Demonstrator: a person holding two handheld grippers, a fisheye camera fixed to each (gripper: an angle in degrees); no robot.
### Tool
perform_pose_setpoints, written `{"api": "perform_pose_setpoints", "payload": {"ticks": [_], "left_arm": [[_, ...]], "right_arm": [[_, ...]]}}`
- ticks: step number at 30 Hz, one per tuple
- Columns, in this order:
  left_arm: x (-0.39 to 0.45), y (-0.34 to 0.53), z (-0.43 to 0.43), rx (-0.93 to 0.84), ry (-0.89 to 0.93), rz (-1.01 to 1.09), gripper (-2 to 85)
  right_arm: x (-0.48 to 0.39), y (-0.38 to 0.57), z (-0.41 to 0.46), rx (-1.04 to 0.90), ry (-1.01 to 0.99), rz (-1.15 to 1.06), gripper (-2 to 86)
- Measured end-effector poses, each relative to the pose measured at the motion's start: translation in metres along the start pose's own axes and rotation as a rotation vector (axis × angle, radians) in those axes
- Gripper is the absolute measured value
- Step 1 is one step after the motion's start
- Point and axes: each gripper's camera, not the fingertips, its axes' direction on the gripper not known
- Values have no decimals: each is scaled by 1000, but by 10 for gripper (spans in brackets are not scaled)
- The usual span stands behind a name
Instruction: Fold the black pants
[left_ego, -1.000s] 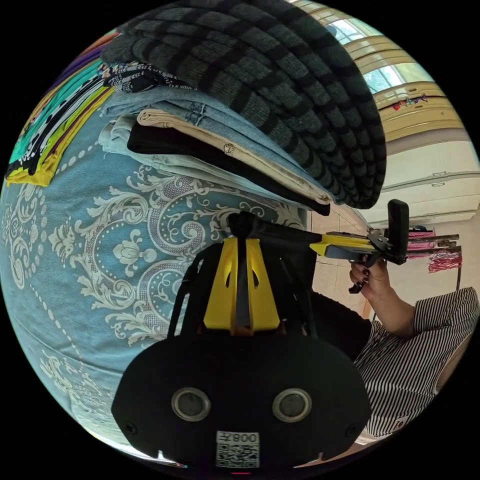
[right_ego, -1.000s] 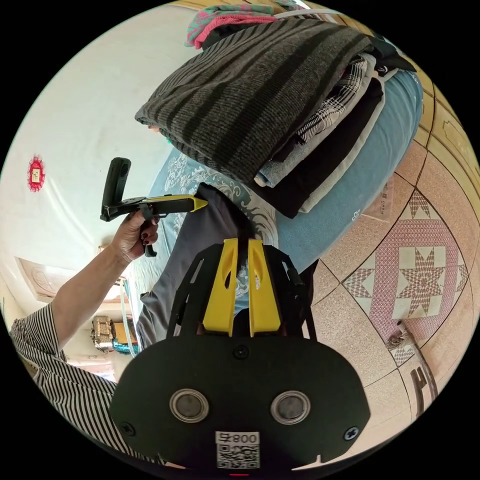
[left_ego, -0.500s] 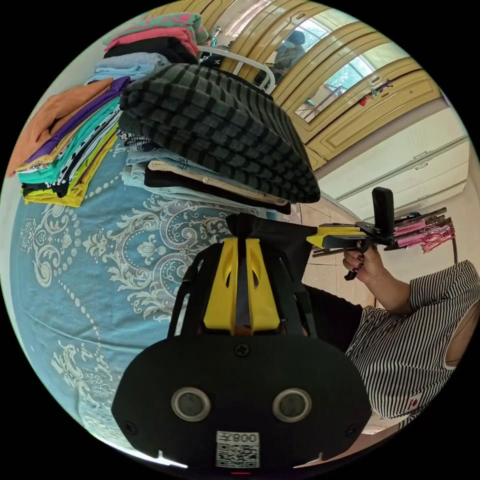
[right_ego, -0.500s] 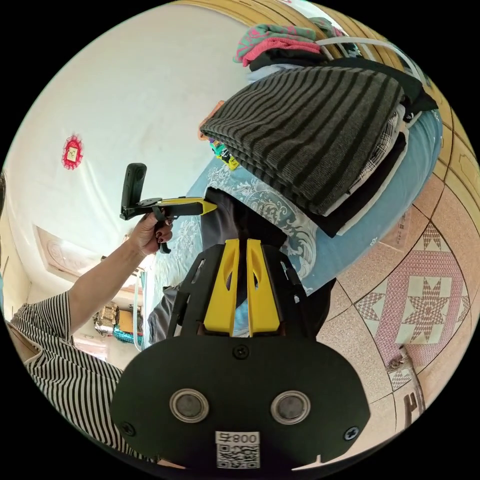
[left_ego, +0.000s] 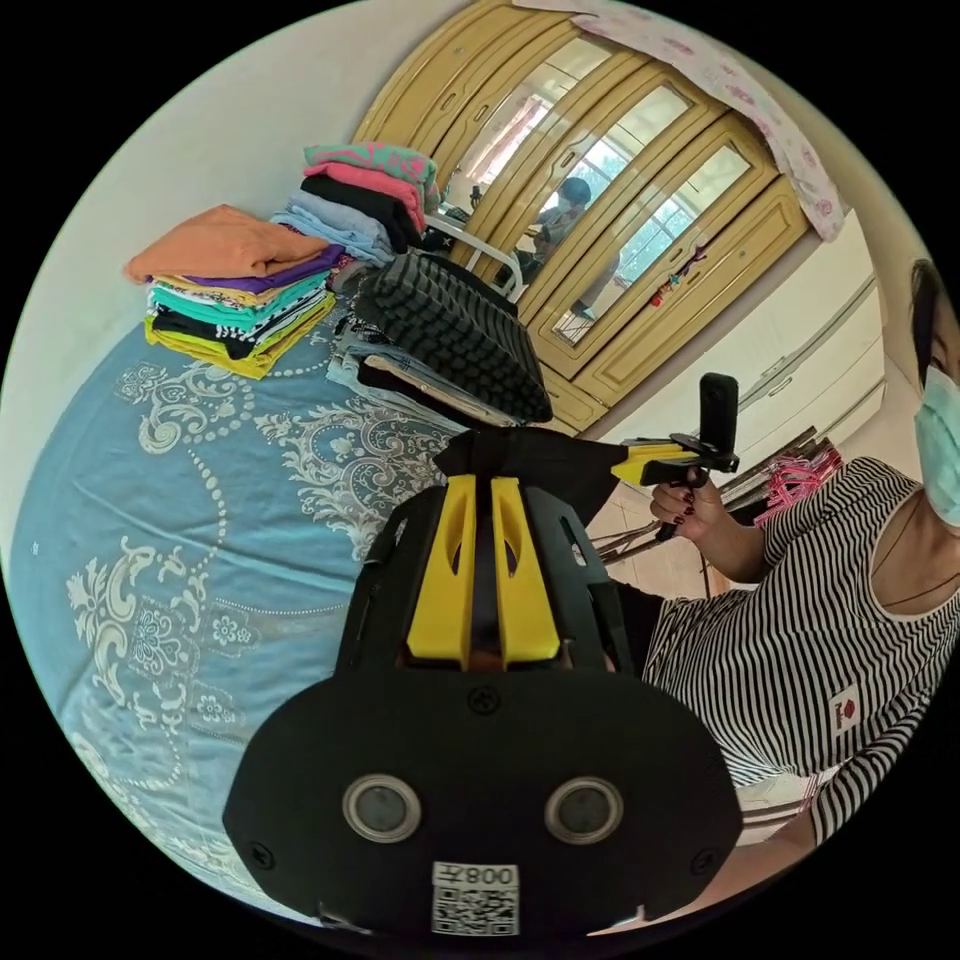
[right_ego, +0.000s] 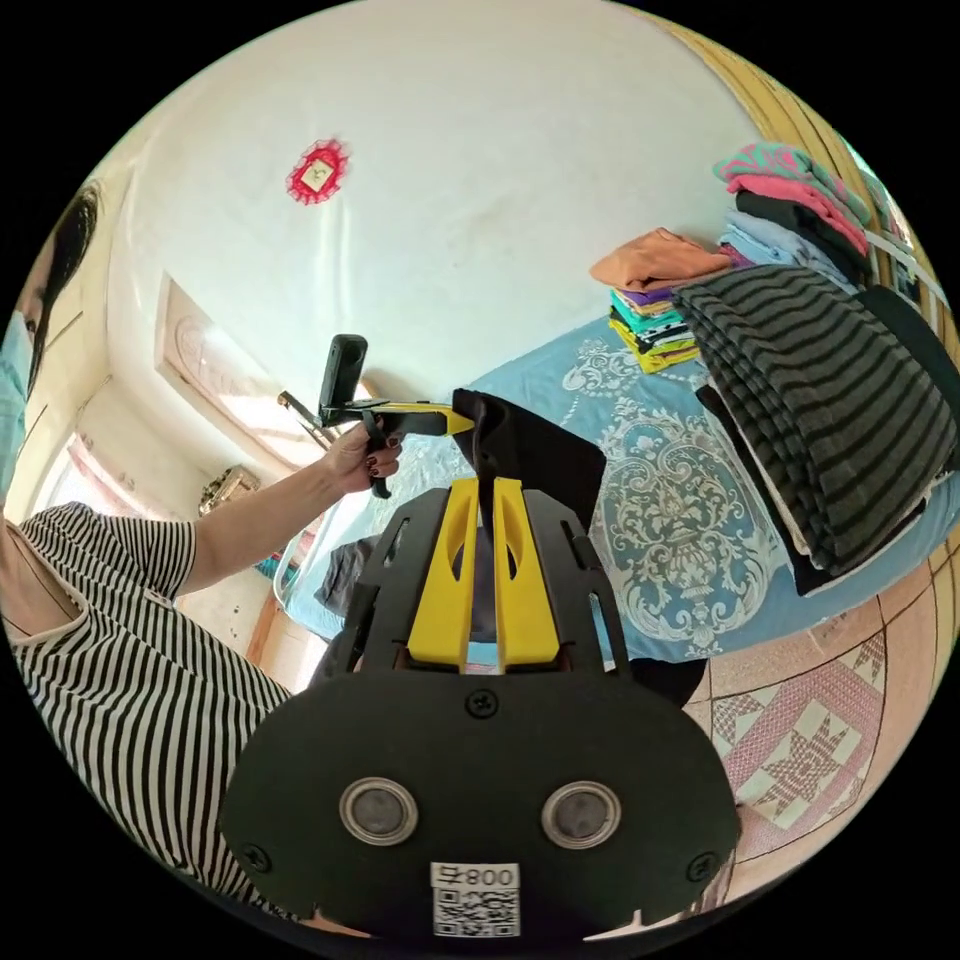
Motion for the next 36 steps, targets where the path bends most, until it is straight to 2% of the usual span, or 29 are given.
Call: {"api": "perform_pose_setpoints", "payload": {"ticks": [8,11,16,19,21,24,27,30,34,36], "left_arm": [[-30,120,-67,82,-26,-128,31],[-52,174,-79,87,-37,-257,35],[-91,287,-98,105,-123,-669,31],[-93,340,-112,230,-55,-786,29],[-89,358,-115,278,19,-791,29],[-82,372,-113,294,78,-745,30],[-85,382,-102,132,27,-759,30],[-92,402,-98,-6,-18,-809,30],[-92,425,-120,97,-14,-812,42],[-94,433,-129,141,-2,-812,52]], "right_arm": [[-81,-2,110,-176,-154,-189,26],[-103,4,168,-277,-174,-248,26],[-125,24,292,-529,-137,-317,30],[-128,36,344,-658,-154,-326,33],[-128,42,368,-736,-152,-329,36],[-127,40,386,-746,-173,-321,41],[-121,24,390,-728,-207,-294,49],[-98,-7,374,-614,-203,-208,58],[-41,-56,351,-385,-94,-49,81],[-19,-69,358,-364,-47,-5,86]]}}
